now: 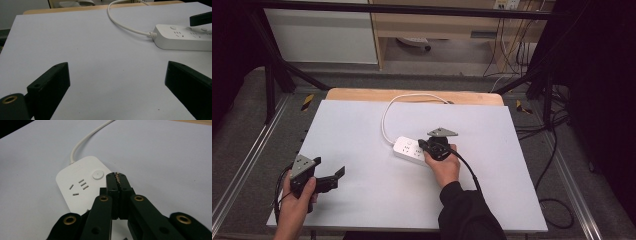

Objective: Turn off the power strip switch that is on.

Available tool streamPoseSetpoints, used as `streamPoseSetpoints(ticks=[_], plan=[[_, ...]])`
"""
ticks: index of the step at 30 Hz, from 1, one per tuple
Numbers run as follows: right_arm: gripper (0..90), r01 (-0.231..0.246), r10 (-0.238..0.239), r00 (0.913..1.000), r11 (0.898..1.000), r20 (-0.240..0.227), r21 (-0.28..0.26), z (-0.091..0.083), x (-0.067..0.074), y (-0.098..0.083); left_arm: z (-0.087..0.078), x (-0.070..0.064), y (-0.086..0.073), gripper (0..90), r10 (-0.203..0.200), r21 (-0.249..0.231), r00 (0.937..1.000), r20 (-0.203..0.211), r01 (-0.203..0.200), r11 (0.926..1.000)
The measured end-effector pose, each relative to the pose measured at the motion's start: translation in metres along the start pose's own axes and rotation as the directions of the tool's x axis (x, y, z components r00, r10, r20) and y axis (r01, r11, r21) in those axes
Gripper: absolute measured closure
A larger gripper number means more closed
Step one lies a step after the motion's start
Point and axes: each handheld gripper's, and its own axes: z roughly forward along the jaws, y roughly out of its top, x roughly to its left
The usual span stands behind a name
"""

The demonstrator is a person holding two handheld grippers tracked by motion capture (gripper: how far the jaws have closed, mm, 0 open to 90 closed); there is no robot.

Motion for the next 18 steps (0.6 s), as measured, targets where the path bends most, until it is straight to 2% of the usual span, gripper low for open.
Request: streamPoseSetpoints(ticks=[18], plan=[[90.0, -0.002, 0.001, 0.9997, 1.0, 0.024, 0.018, 0.0025, -0.0001, -0.0002, 0.0002, -0.0003, -0.0001, 5.9, 0.001, 0.003, 1.0, 0.001, -0.001, 1.0]])
